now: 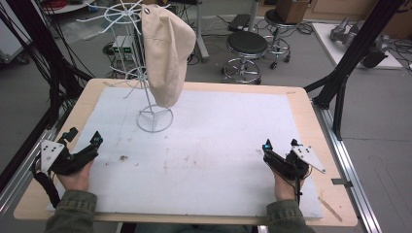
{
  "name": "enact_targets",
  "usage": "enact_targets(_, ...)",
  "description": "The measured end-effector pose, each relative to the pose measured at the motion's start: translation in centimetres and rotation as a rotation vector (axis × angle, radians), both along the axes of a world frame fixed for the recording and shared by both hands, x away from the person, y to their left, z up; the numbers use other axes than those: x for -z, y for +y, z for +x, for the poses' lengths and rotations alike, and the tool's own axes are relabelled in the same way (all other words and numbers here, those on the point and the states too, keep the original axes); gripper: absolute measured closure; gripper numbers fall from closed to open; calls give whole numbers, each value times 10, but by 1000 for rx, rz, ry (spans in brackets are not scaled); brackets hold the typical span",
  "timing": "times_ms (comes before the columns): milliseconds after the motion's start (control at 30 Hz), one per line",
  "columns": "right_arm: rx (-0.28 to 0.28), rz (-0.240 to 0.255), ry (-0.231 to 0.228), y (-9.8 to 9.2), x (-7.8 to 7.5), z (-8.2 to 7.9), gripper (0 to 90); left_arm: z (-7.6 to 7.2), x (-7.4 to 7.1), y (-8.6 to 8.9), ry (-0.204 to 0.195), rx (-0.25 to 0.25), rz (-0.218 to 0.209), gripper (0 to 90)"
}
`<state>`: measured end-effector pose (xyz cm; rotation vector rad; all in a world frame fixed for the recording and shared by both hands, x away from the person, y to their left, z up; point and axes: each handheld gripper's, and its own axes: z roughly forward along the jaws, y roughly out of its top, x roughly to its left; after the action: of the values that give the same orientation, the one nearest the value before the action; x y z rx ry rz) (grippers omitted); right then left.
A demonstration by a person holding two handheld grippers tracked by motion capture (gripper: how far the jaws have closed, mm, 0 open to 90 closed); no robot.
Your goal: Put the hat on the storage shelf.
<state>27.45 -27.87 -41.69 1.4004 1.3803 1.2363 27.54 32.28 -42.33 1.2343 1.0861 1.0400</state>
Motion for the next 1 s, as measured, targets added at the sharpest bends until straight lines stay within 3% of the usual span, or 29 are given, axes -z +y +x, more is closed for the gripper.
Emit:
enact_targets(400,-21,7,-19,0,-1,-4,99,0,1,0,2,5,-5,198)
enact_targets(1000,-19,20,-6,-4,-2,-5,99,0,1,0,6,1,-3,198)
